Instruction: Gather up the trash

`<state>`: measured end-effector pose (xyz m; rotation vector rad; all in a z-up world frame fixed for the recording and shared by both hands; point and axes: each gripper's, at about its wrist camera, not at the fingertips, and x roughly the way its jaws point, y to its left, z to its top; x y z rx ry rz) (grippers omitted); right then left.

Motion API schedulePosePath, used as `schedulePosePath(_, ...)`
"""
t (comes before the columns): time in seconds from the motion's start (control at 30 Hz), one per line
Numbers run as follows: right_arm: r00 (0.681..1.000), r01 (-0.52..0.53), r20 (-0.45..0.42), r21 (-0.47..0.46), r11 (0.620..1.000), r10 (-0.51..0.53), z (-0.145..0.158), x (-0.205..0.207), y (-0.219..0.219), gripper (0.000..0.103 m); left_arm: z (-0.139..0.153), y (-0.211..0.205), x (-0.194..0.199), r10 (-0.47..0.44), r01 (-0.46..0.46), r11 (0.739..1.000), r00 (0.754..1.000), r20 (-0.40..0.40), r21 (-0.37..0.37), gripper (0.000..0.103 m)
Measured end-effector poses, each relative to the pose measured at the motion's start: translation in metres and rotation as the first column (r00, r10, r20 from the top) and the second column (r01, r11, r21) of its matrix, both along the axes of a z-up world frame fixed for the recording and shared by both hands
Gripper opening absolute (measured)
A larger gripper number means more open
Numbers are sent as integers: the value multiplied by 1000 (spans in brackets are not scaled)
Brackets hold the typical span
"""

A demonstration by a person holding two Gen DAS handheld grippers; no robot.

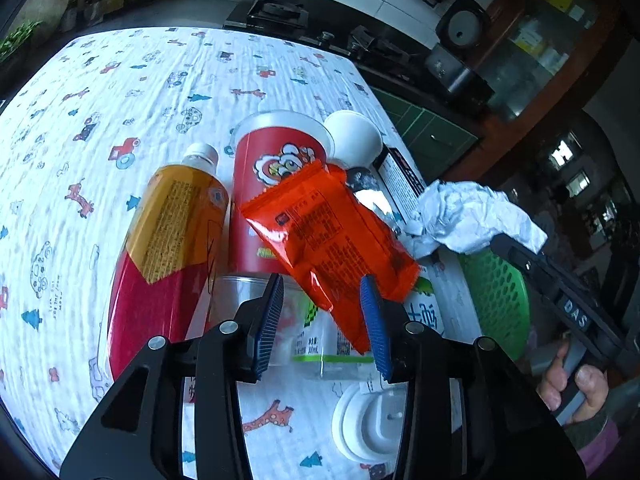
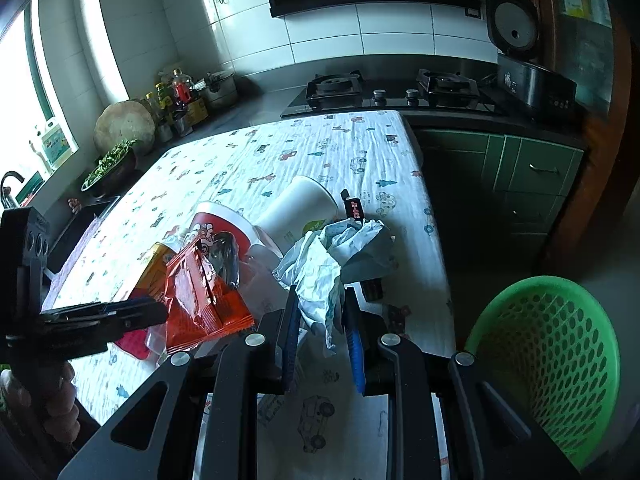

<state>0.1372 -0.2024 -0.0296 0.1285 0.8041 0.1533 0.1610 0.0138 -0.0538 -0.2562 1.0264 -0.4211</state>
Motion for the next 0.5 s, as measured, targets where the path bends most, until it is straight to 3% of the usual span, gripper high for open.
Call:
schedulePosePath(0.13,1000,3,4,-3,1000,-3,0,-3,-3,21,2,-1,3,5,-6,999,1000,-26,-35,40)
schedulePosePath(0.33,1000,19,5,0,1000,-19,0,-7,-10,21,1,-11,-7,-4,4,1000,1000,-20,10,40)
schedulePosePath(0.5,1000,26,0,5,1000,-26,-2,-6,-12,21,-9,-11,-14,24,-24,1000,998,-64,6,39)
